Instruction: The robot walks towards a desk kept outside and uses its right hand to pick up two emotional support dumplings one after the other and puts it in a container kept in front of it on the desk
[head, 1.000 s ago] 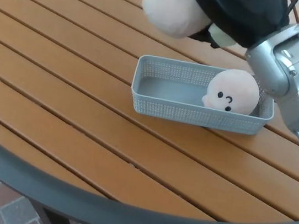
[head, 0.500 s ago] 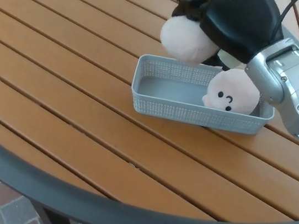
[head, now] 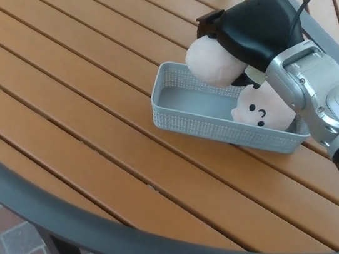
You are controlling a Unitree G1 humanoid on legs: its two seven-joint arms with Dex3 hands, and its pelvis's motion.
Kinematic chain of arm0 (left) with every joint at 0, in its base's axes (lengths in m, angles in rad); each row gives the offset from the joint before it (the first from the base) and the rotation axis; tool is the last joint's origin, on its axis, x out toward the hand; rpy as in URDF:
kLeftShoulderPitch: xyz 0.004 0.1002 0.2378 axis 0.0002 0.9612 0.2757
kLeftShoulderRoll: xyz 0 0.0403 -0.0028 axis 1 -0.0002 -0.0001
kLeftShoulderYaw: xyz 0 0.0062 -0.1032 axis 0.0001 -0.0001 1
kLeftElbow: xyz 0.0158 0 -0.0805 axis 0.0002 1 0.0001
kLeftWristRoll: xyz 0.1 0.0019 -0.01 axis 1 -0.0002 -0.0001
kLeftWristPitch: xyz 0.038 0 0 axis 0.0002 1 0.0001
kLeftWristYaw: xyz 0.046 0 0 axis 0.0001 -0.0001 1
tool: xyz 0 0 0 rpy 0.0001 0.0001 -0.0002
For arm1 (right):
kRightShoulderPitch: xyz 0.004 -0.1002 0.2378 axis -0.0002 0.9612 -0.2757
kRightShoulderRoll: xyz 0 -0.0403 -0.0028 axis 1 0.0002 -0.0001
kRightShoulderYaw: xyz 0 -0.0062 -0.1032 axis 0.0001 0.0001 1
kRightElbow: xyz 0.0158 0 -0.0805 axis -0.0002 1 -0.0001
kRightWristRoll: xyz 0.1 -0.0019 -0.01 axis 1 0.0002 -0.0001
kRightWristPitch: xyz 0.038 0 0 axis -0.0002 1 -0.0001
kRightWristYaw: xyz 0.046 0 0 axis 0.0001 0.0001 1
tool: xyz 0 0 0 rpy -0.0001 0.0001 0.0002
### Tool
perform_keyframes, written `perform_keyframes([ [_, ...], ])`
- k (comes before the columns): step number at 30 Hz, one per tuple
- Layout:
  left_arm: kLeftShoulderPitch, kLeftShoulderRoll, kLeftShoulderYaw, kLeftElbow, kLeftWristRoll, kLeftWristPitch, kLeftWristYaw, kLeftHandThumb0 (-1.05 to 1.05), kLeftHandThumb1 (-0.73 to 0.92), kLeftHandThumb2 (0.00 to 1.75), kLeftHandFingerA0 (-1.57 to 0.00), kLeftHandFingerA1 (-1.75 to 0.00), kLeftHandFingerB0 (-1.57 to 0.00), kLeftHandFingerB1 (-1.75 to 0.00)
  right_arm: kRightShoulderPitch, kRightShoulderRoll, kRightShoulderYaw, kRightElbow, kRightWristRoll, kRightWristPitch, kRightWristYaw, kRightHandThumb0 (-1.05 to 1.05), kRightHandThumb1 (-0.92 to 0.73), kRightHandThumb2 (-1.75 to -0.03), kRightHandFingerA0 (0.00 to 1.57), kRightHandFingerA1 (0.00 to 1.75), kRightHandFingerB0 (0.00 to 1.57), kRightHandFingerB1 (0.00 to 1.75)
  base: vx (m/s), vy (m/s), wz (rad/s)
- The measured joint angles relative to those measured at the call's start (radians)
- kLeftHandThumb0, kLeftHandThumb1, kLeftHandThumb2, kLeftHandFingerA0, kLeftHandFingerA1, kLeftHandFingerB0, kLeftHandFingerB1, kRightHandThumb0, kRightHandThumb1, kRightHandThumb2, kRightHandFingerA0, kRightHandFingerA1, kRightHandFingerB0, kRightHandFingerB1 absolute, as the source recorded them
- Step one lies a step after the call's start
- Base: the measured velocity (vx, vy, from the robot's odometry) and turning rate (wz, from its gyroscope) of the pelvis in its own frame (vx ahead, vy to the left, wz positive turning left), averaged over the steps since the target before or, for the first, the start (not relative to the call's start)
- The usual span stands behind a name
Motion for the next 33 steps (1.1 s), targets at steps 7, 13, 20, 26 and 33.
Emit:
perform_keyframes([
  [7, -0.006, -0.001, 0.001, -0.001, 0.000, -0.005, 0.000, -0.32, 0.53, 0.56, -0.86, -0.71, -0.83, -0.56, -0.029, 0.040, 0.019, 0.040, 0.000, 0.013, 0.002, -0.30, -0.53, -0.58, 0.88, 1.71, 0.82, 0.73, 0.00, 0.000, 0.00],
  [13, -0.003, -0.002, 0.000, -0.001, 0.000, -0.009, -0.002, -0.34, 0.53, 0.56, -0.85, -0.71, -0.83, -0.56, -0.061, 0.057, 0.038, 0.080, -0.010, 0.042, -0.005, -0.29, -0.34, -0.81, 1.22, 1.37, 0.80, 0.82, 0.00, 0.000, 0.00],
  [20, -0.002, -0.008, -0.004, 0.000, 0.000, -0.010, -0.001, -0.33, 0.53, 0.56, -0.84, -0.69, -0.82, -0.55, -0.074, 0.073, 0.063, 0.129, -0.034, 0.095, -0.011, -0.32, -0.55, -0.59, 0.88, 1.69, 0.79, 0.75, 0.00, 0.000, 0.00],
  [26, -0.009, -0.008, -0.009, -0.005, 0.001, -0.011, 0.000, -0.31, 0.54, 0.56, -0.84, -0.72, -0.80, -0.55, -0.071, 0.096, 0.067, 0.106, -0.033, 0.095, -0.003, -0.33, -0.61, -0.59, 0.68, 1.23, 0.66, 0.46, 0.00, 0.000, 0.00],
  [33, -0.007, -0.009, -0.013, -0.005, 0.001, -0.014, 0.001, -0.33, 0.53, 0.56, -0.84, -0.70, -0.80, -0.55, -0.068, 0.116, 0.088, 0.093, -0.034, 0.120, 0.098, -0.42, -0.61, -0.59, 0.54, 0.53, 0.53, 0.40, 0.00, 0.000, 0.00],
])
